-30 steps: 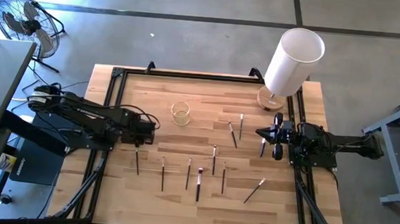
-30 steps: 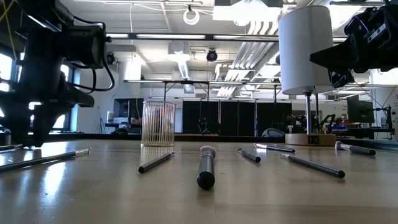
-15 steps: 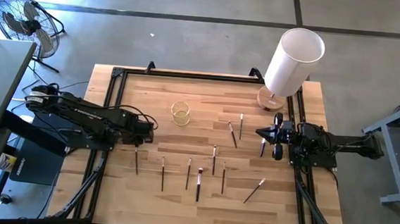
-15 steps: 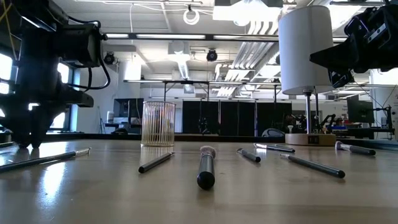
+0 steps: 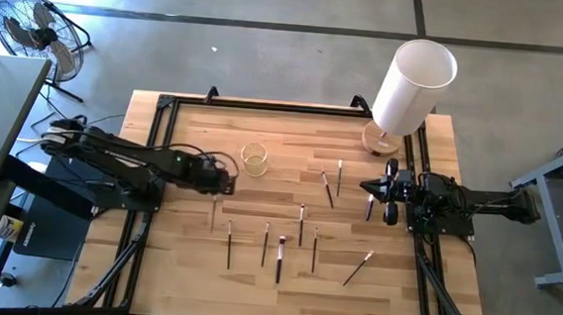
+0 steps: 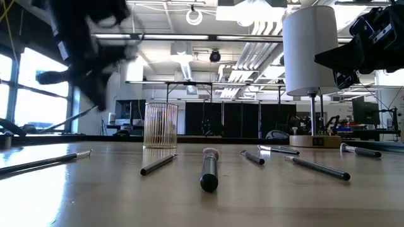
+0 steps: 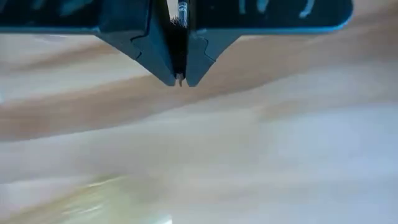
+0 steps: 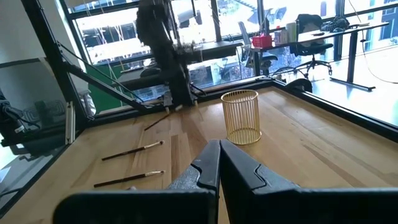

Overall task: Put items in baskets/containers
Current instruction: Put the eyebrow brush into the wire organizer

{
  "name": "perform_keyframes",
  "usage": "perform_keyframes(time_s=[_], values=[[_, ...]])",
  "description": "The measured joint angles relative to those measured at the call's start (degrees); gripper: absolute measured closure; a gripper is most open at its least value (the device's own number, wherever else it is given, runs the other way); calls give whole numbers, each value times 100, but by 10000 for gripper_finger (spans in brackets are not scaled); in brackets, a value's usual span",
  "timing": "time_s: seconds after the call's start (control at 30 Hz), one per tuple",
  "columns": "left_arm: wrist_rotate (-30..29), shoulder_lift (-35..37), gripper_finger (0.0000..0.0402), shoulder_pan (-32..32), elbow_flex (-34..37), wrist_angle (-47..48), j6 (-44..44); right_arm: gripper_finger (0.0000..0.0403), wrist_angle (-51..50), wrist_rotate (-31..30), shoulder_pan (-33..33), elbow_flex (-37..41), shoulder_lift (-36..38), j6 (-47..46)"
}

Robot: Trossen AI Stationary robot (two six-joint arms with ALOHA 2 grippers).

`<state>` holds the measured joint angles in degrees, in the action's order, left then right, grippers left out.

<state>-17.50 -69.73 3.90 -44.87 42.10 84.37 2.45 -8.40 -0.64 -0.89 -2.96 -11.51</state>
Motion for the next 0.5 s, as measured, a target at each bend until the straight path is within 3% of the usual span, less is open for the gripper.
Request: perform_keyframes(time_s=[0.13, 0.37, 0.5], values=[[-530, -7, 390, -19, -794, 34, -1517, 398, 1, 0, 2, -1, -3, 0], [-1712, 3, 390, -132, -1825, -1115, -4629, 398, -2, 0, 1, 0, -2, 0], [-1340, 5, 390, -667, -1713, -2319, -6035, 398, -2, 0, 1, 1, -2, 0]])
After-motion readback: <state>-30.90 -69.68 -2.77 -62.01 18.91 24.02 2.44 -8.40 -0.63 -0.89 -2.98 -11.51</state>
